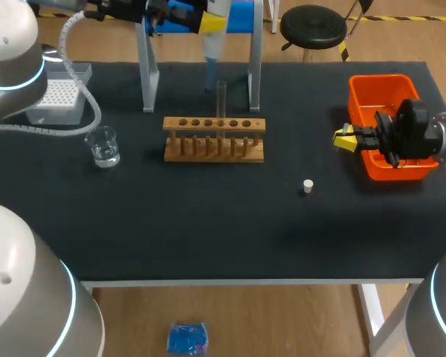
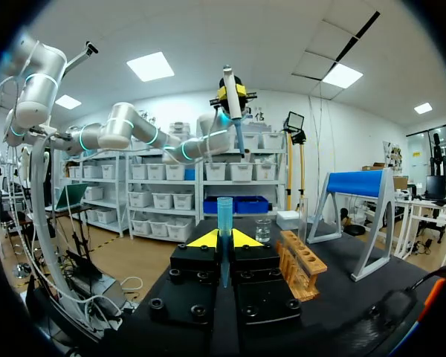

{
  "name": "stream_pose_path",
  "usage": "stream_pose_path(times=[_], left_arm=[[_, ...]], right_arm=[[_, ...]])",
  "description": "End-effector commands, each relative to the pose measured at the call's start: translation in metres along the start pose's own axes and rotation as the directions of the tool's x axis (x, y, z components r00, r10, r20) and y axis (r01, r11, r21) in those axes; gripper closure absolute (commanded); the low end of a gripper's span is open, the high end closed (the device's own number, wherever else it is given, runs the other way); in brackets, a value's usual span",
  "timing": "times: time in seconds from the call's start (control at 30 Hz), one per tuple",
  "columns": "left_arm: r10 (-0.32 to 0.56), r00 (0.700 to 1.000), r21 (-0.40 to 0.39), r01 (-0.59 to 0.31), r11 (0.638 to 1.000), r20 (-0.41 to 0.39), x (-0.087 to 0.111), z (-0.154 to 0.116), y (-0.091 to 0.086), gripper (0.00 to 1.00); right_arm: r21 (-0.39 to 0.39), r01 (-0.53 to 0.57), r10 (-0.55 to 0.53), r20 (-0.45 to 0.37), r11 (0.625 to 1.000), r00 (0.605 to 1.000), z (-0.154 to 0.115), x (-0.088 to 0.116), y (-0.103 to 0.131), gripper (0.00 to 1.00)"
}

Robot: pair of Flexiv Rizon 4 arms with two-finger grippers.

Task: Invert the test tube, pick up the pipette, mount the tip to pipette, aspirate from beaker and dispense into the tube, eject the tip, return the pipette, and cap with the stopper.

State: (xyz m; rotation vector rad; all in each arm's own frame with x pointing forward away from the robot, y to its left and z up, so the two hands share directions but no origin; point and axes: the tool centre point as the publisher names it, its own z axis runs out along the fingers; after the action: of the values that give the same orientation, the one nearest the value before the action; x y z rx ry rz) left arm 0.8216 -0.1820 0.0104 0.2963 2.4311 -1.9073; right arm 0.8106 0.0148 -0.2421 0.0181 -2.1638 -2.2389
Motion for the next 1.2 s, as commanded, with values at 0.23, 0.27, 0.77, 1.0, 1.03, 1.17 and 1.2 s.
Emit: stream_pose_path(times=[0.23, 0.27, 0.77, 1.0, 1.03, 1.17, 1.2], left_arm=[[-0.032, 0.999, 0.061, 0.035, 0.998, -0.043, -0.006, 0.015, 0.020, 1.00], [-0.050, 0.998, 0.074, 0.053, 0.996, -0.042, -0.006, 0.016, 0.022, 1.00], [-0.128, 0.992, 0.085, 0.129, 0.988, -0.020, 0.008, 0.024, 0.038, 1.00], [-0.183, 0.983, 0.093, 0.182, 0.979, -0.001, 0.012, 0.028, 0.047, 1.00], [-0.177, 0.984, 0.107, 0.175, 0.979, 0.002, 0.012, 0.028, 0.047, 1.00], [-0.161, 0.987, 0.139, 0.157, 0.978, 0.015, 0.013, 0.028, 0.046, 1.00], [-0.162, 0.987, 0.135, 0.159, 0.978, 0.015, 0.013, 0.028, 0.047, 1.00]], right_arm=[[0.000, 0.001, -0.001, -0.001, 1.000, 1.000, -0.001, 0.000, 0.000, 1.00], [0.000, 0.001, -0.001, -0.001, 1.000, 1.000, -0.001, 0.000, 0.000, 1.00], [0.000, 0.001, -0.001, -0.001, 1.000, 1.000, -0.001, 0.000, 0.000, 1.00], [0.000, 0.001, -0.001, -0.001, 1.000, 1.000, -0.001, 0.000, 0.000, 1.00], [0.000, 0.001, -0.001, -0.001, 1.000, 1.000, -0.001, 0.000, 0.000, 1.00], [0.000, 0.001, -0.001, -0.001, 1.000, 1.000, -0.001, 0.000, 0.000, 1.00], [0.000, 0.001, -0.001, -0.001, 1.000, 1.000, -0.001, 0.000, 0.000, 1.00]])
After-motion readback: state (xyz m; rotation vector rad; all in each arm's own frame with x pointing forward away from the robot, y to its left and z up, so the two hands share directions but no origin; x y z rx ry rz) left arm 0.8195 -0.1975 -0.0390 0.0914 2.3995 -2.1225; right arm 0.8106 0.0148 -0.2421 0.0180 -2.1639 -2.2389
